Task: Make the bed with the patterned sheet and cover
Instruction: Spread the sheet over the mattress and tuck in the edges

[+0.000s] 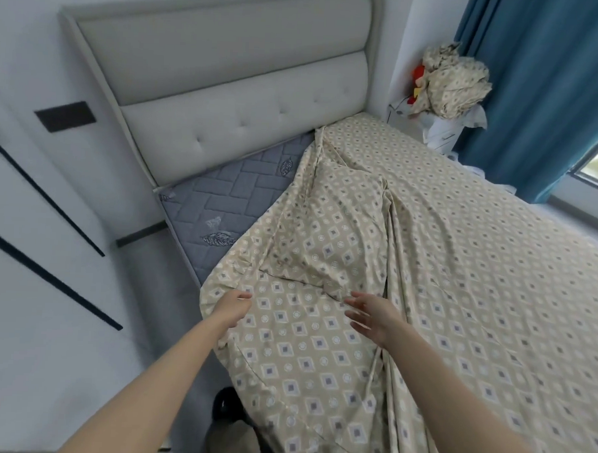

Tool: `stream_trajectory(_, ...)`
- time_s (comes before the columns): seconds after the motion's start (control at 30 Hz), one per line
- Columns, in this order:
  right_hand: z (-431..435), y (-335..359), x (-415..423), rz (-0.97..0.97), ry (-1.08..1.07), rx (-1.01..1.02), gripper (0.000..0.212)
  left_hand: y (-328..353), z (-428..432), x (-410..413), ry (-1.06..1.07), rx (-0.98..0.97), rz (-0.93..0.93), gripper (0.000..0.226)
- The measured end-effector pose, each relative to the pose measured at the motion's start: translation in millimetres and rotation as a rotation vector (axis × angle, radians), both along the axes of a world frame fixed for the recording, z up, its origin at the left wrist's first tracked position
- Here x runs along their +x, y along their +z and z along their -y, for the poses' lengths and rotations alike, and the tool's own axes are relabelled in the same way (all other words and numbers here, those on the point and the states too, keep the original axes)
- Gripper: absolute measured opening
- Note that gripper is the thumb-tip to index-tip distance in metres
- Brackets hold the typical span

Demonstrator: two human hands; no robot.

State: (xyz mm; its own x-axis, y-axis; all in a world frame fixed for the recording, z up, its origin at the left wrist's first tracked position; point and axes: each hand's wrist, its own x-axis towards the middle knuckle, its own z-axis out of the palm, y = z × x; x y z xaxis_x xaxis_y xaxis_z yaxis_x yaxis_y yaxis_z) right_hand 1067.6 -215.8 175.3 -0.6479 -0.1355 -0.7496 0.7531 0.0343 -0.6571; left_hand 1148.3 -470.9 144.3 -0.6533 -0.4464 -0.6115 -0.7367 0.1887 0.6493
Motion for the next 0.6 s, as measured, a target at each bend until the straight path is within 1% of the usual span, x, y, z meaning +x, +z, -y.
stream_trajectory(0.17,62.9,-35.5,-58.6,0.047,-0.058,0.051,0.024,-33.9,83.5,-66.7,-0.048,0.001,0.093,0.040)
stream_trajectory(0.3,117.8,-53.5,-95.4,0.132,-0.114,0.070,0.021,-51.7,143.8,-119.4,-0.075,0.025,0.128,0.039)
stream_trajectory(0.43,176.7,-63.1,-134.7,0.203,-0.147,0.096,0.015,-60.6,200.2,-170.1,-0.095,0.051,0.168,0.030)
stream_trajectory(0.5,192.7,-62.9,-145.8,0.224,-0.161,0.091,0.009,-62.2,214.1,-182.8,-0.093,0.062,0.183,0.036)
stream_trajectory(0.6,216.4,-73.3,-167.9,0.241,-0.144,0.105,0.011,-73.8,236.5,-200.9,-0.088,0.090,0.200,0.040)
